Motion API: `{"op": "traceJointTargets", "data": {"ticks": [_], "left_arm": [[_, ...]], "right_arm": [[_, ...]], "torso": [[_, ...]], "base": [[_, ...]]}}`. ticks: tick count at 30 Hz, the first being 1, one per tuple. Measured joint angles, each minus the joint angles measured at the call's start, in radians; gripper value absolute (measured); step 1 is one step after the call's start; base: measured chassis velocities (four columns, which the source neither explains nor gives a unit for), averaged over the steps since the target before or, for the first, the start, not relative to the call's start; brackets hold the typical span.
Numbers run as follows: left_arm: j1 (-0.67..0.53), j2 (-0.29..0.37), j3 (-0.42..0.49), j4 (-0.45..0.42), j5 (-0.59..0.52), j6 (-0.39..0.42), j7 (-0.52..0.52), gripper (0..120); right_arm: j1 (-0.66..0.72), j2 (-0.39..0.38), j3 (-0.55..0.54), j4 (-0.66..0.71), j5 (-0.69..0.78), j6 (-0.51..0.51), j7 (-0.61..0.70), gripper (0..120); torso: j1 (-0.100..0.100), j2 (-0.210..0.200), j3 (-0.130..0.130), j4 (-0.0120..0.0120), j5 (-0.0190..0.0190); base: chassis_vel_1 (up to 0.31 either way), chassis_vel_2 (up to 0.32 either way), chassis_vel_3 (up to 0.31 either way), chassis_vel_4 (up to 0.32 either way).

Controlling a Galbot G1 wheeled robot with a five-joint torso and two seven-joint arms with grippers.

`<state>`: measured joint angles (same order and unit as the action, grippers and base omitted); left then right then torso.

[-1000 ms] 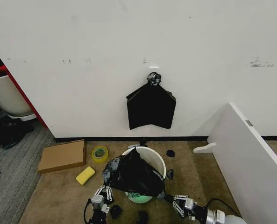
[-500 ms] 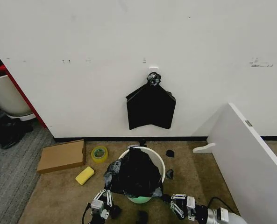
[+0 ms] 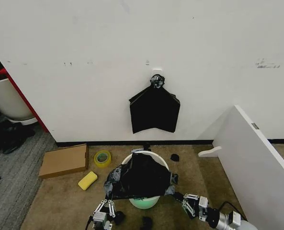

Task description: Place the garbage bag over the trash bin.

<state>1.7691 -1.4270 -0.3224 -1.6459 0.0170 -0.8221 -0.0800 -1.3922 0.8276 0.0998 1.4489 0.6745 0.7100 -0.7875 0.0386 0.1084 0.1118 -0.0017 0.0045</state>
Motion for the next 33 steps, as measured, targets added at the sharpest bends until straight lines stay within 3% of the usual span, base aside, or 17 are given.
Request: {"op": "traceJointTargets", "data": {"ticks": [6, 8, 12, 17, 18, 19, 20, 22, 23, 25, 33], "left_arm": [[0.002, 0.008, 0.003, 0.000, 0.036, 0.014, -0.005, 0], [0.003, 0.015, 0.004, -0.001, 0.043, 0.019, -0.007, 0], [0.005, 0.042, -0.003, -0.001, 0.035, 0.023, -0.004, 0], [0.008, 0.111, -0.023, -0.015, -0.096, 0.039, 0.099, 0], [0.012, 0.126, -0.027, -0.033, -0.145, 0.049, 0.159, 0], [0.012, 0.140, -0.033, -0.051, -0.183, 0.058, 0.207, 0], [0.012, 0.140, -0.033, -0.051, -0.183, 0.058, 0.207, 0], [0.009, 0.168, -0.057, -0.079, -0.243, 0.076, 0.333, 0], [-0.002, 0.179, -0.071, -0.082, -0.262, 0.082, 0.389, 0], [-0.016, 0.193, -0.087, -0.078, -0.279, 0.101, 0.455, 0], [-0.063, 0.193, -0.091, 0.000, -0.265, 0.128, 0.480, 0]], "right_arm": [[0.003, 0.028, 0.000, -0.037, -0.071, 0.020, -0.038, 0], [0.004, 0.038, 0.000, -0.039, -0.091, 0.025, -0.045, 0], [0.000, 0.044, -0.004, -0.019, -0.100, 0.025, -0.045, 0], [-0.010, 0.046, -0.006, 0.016, -0.118, 0.022, -0.038, 0], [-0.013, 0.048, -0.006, 0.021, -0.121, 0.022, -0.036, 0], [-0.015, 0.049, -0.005, 0.023, -0.123, 0.022, -0.035, 0], [-0.015, 0.049, -0.005, 0.023, -0.123, 0.022, -0.035, 0], [-0.018, 0.054, -0.005, 0.022, -0.130, 0.022, -0.033, 0], [-0.017, 0.056, -0.005, 0.019, -0.131, 0.023, -0.033, 0], [-0.017, 0.058, -0.004, 0.009, -0.133, 0.025, -0.033, 0], [-0.003, 0.063, -0.003, -0.016, -0.146, 0.028, -0.035, 0]], "torso": [[0.000, 0.000, 0.000, -0.0009, -0.0013], [0.000, 0.000, 0.000, -0.0009, -0.0032], [0.000, 0.000, 0.000, -0.0004, -0.0035], [0.000, -0.002, 0.000, 0.0003, -0.0044], [0.000, -0.002, 0.001, 0.0012, -0.0090], [0.000, -0.002, 0.001, 0.0012, -0.0104], [0.000, -0.002, 0.001, 0.0012, -0.0104], [0.000, -0.002, 0.001, 0.0016, -0.0051], [0.000, -0.002, 0.000, -0.0008, -0.0034], [0.000, -0.002, 0.000, -0.0005, -0.0041], [0.000, -0.001, 0.000, -0.0002, -0.0025]], "base": [[0.000, 0.000, 0.000, 0.000], [0.000, 0.000, 0.000, 0.000], [0.000, 0.000, 0.000, 0.000], [0.000, 0.000, 0.000, 0.000], [0.000, 0.000, 0.000, 0.000], [0.000, 0.000, 0.000, 0.000], [0.000, 0.000, 0.000, 0.000], [0.000, 0.000, 0.000, 0.000], [0.000, 0.000, 0.000, 0.000], [0.000, 0.000, 0.000, 0.000], [0.000, 0.000, 0.000, 0.000]]}}
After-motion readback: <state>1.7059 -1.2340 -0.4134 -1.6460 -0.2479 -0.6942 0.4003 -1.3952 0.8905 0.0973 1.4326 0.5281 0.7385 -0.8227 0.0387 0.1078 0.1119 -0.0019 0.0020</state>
